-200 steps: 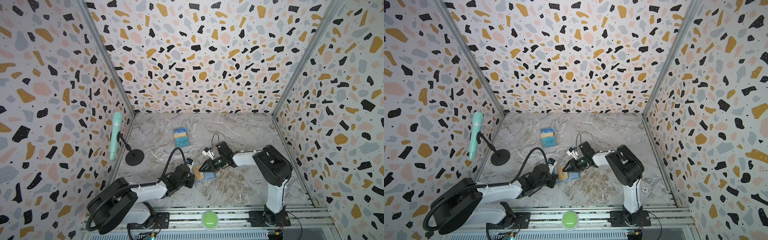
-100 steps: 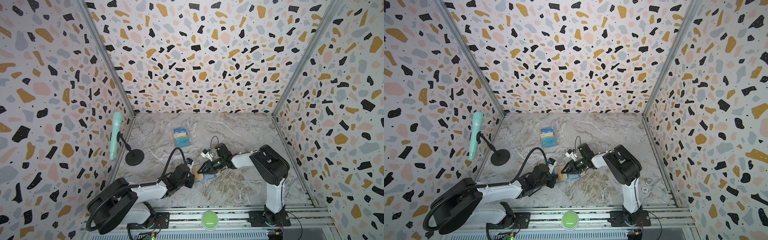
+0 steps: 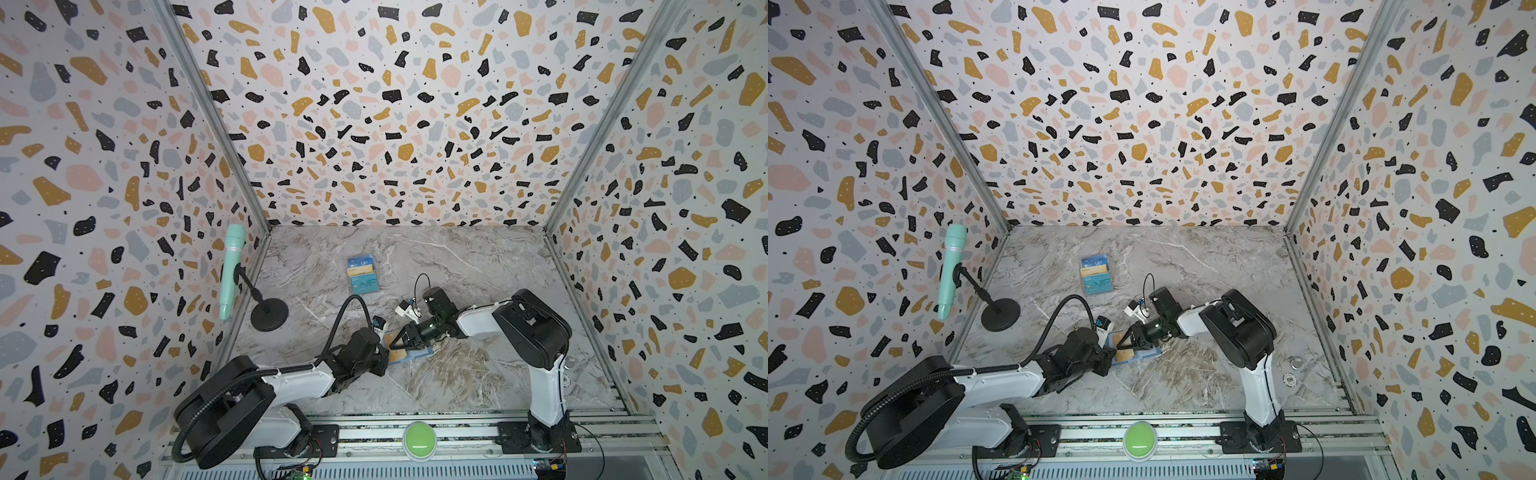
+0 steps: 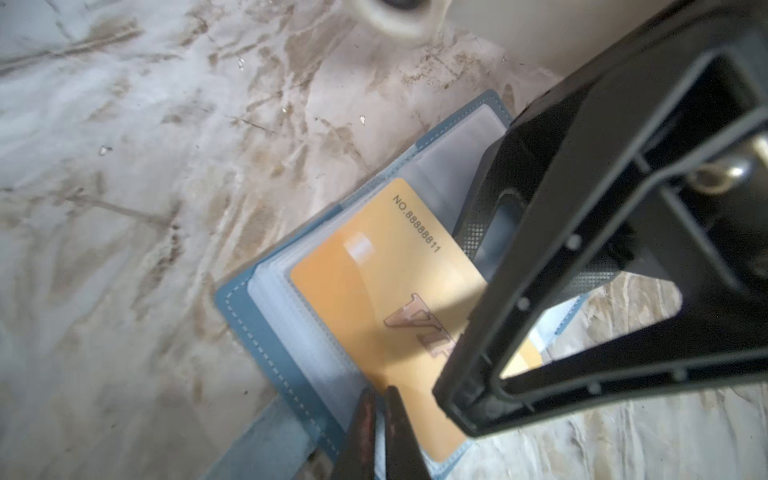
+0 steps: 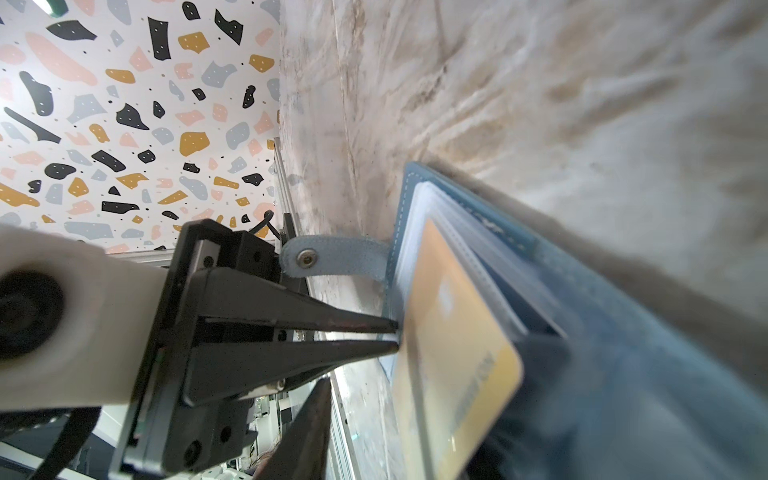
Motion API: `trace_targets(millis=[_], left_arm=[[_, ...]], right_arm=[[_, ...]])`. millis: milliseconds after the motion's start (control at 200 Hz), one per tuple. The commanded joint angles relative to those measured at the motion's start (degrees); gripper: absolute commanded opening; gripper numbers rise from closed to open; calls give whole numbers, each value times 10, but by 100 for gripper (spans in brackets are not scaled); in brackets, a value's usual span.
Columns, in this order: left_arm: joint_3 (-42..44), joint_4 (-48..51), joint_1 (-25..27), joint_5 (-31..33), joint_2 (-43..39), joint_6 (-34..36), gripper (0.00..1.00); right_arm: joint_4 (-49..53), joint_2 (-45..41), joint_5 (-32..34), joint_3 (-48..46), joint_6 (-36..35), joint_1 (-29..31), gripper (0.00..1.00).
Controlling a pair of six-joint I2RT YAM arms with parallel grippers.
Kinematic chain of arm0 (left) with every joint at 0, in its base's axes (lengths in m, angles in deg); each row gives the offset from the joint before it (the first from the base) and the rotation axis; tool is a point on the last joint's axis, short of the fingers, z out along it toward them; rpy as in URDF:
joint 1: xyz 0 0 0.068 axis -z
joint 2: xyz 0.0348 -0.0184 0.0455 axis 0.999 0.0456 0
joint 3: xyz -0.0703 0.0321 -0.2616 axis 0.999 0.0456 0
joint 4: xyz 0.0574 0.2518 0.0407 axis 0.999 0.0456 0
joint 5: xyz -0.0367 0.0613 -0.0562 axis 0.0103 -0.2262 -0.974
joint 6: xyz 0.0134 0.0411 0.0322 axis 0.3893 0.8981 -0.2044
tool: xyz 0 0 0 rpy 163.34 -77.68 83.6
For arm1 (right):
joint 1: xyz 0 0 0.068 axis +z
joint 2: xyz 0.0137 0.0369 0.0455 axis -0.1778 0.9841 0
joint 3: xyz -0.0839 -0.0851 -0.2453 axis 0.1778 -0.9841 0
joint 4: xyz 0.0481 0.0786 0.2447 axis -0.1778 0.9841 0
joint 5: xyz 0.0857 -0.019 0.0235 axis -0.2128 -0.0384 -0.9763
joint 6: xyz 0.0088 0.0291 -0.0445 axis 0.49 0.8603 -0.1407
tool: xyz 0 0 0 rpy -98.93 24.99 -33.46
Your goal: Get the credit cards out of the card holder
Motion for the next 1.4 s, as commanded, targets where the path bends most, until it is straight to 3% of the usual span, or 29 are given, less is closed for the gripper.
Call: trace_targets(millis=[0,215,751,1396], left_arm=[[5,41,-3,8,10,-1,11],[4,41,-4,10,14,-2,11],[0,42,-4,9,22,-1,10],[-3,44,-4,9,27,0,10]], right_arm=[[-18,4,-16,2,11,10,39],[-87,-16,-52,-32,51,-15,39],[-83,-50,-69,-62,38,-51,34],[53,-62,-7,-39,-53,-67,18]])
